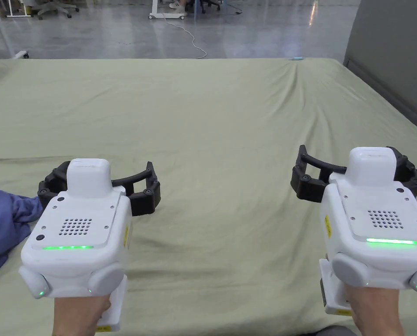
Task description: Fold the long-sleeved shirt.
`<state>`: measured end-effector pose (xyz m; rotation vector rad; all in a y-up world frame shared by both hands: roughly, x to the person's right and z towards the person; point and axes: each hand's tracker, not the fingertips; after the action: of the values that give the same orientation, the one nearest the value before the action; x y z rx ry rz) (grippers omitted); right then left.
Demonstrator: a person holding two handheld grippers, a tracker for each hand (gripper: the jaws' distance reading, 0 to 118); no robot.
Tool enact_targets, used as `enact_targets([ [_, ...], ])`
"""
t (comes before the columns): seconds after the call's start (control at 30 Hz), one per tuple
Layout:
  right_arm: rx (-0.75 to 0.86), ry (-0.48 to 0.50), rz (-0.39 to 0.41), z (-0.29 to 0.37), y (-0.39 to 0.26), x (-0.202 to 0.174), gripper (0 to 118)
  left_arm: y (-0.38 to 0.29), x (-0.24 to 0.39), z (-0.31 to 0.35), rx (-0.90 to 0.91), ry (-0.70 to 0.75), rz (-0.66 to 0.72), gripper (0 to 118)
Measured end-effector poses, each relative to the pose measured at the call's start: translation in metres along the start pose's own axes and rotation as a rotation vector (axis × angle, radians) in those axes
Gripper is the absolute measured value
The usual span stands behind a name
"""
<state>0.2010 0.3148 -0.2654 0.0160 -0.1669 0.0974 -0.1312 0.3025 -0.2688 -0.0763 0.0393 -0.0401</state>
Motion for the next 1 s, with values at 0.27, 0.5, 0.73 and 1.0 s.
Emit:
enact_targets([
  [0.27,0.003,0.004,0.000,0.000,0.004,-0.001,118,0.004,-0.001,0.004,0.035,0.020,0.043,118],
  [0.5,0.020,-0.055,0.054,0.005,0.003,-0.011,118,0.004,0.000,0.006,0.056,0.045,0.035,118],
  [0.73,0.022,-0.053,-0.004,0.006,0.004,-0.006,118,0.002,0.002,0.004,0.034,0.066,0.026,118],
  [1.0,-0.011,-0.052,-0.023,0.004,0.003,-0.002,118,0.005,-0.003,0.003,0.054,0.035,0.092,118],
])
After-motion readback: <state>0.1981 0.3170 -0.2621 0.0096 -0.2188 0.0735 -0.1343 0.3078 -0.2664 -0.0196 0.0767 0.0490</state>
